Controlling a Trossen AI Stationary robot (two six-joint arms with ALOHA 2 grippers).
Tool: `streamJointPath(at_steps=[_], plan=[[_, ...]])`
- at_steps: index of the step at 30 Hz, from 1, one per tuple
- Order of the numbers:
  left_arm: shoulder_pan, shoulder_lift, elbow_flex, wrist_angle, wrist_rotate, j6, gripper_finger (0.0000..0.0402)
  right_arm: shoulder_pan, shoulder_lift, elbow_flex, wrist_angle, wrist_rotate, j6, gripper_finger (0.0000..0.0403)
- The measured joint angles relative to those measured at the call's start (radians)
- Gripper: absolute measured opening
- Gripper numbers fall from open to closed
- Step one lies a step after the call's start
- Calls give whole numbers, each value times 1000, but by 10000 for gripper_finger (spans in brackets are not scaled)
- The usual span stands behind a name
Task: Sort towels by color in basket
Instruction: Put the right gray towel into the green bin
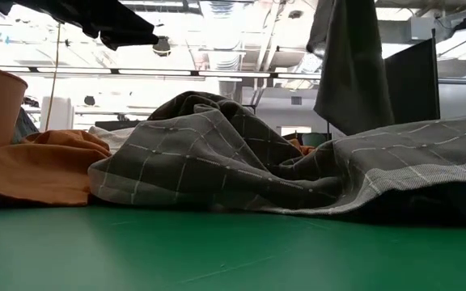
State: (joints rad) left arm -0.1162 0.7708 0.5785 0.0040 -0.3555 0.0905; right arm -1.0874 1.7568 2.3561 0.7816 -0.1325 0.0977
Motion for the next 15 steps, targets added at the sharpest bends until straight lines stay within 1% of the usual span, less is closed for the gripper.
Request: streamJointPath(at_steps=[2, 6, 8, 12, 15], plan=[[0, 0, 0, 0, 0, -2, 210, 30, -17, 1, -35, 1, -52, 21], [0, 0, 0, -14, 0, -13, 210, 37, -55, 0, -243, 1, -137, 21], [0, 0, 0, -18, 0, -17, 210, 51, -67, -1, -309, -6, -172, 21], [0, 0, 0, -21, 0, -19, 210, 124, -102, 0, -386, -26, -277, 21], [0, 0, 0, -22, 0, -19, 210, 197, -129, 1, -501, -34, -373, 21]])
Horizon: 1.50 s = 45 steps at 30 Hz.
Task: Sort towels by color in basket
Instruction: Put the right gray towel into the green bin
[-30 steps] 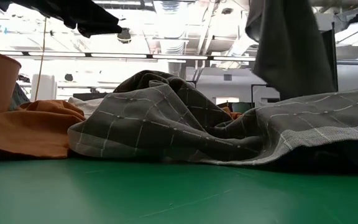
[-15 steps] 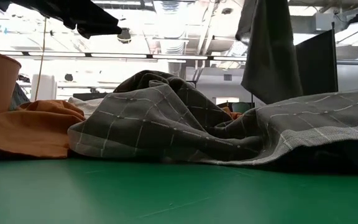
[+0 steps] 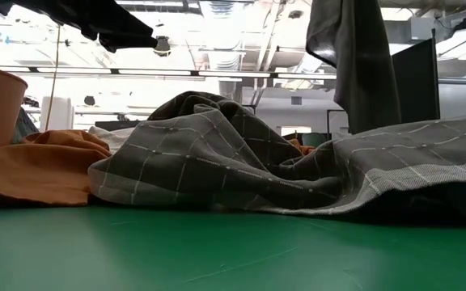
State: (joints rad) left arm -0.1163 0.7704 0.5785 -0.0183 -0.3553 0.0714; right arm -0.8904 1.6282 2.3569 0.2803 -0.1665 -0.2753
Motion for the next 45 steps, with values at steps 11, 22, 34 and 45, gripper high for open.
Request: streamJointPath(at_steps=[11, 22, 34, 45], plan=[[0, 0, 0, -31, 0, -42, 210, 185, -121, 0, -654, 381, -448, 21], [0, 0, 0, -35, 0, -53, 210, 227, -144, -1, -691, 1277, -910, 21], [0, 0, 0, -36, 0, -69, 210, 333, -150, -1, -480, 1366, -1033, 21], [0, 0, 0, -36, 1, -79, 210, 502, -133, -26, -832, 1088, -687, 21]])
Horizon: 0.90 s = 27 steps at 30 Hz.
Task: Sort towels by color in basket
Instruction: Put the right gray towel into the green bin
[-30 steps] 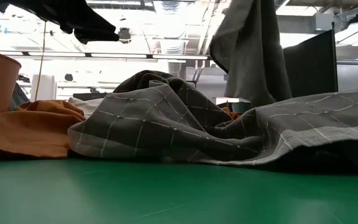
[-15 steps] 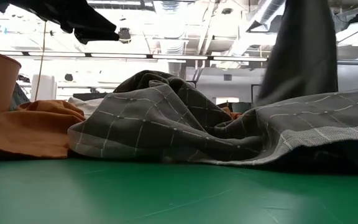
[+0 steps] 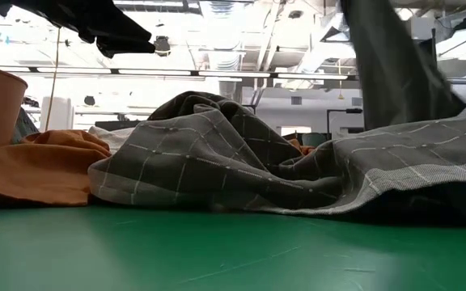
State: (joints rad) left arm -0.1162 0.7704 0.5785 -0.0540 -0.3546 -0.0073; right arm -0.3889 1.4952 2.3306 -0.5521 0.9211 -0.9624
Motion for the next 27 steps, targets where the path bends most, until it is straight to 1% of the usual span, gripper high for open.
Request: streamJointPath(at_steps=[3, 6, 8, 10, 12, 13, 15, 18, 20, 21, 22, 27], plan=[[0, 0, 0, 0, 0, -2, 210, 11, 0, 0, -57, -144, 130, 21], [0, 0, 0, 0, 0, -5, 210, 20, 0, 0, -53, -280, 241, 22], [0, 0, 0, 0, 0, -5, 210, 24, -2, 0, -31, -297, 255, 22], [0, 0, 0, 0, 0, -5, 210, 24, -4, 0, -35, -281, 250, 22], [0, 0, 0, -1, 0, -7, 210, 22, -5, 0, -51, -216, 245, 22], [0, 0, 0, -1, 0, -7, 210, 19, -4, 0, -58, -153, 227, 22], [0, 0, 0, -1, 0, -8, 210, 10, -1, 0, -65, 21, 151, 21], [0, 0, 0, 0, 0, -8, 210, -15, 13, 1, -40, 315, 19, 21], [0, 0, 0, 7, 0, -8, 210, -48, 16, 1, -43, 455, -38, 21], [0, 0, 0, 13, 0, -8, 210, -65, 17, 0, -53, 487, -42, 21], [0, 0, 0, 18, 0, -8, 210, -77, 15, 0, -74, 497, -26, 21], [0, 0, 0, 29, 0, -8, 210, -112, 12, 2, -139, 511, 36, 21]])
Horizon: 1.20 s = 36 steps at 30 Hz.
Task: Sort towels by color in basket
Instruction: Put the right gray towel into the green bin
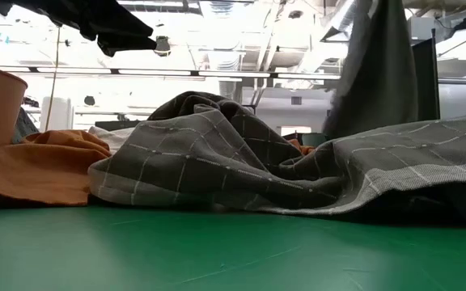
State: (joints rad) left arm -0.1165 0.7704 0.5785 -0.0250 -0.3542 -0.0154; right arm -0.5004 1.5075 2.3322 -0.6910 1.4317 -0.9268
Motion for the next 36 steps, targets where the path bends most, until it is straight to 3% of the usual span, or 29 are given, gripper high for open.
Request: streamJointPath(at_steps=[4, 8, 14, 18, 22, 25, 28, 32, 36], plan=[[0, 0, 0, 0, 0, 2, 210, 2, 20, -1, -105, -54, 117, 21], [0, 0, 0, 0, 0, 3, 210, 34, 38, -1, -241, -190, 336, 21], [0, 0, 0, -7, 0, 3, 210, 42, 52, -2, -323, -557, 671, 21], [0, 0, 0, -10, 0, 3, 210, 22, 43, -1, -305, -781, 746, 21], [0, 0, 0, -11, 0, 3, 210, 12, 31, -2, -245, -932, 829, 22], [0, 0, 0, -12, 0, 3, 210, 0, 2, -1, -196, -956, 873, 23], [0, 0, 0, -20, 0, -3, 210, -1, -22, 1, -244, -892, 874, 20], [0, 0, 0, -42, 0, -13, 210, -1, -25, 0, -475, -722, 885, 19], [0, 0, 0, -34, 0, -14, 210, -14, -14, -1, -741, -669, 988, 18]])
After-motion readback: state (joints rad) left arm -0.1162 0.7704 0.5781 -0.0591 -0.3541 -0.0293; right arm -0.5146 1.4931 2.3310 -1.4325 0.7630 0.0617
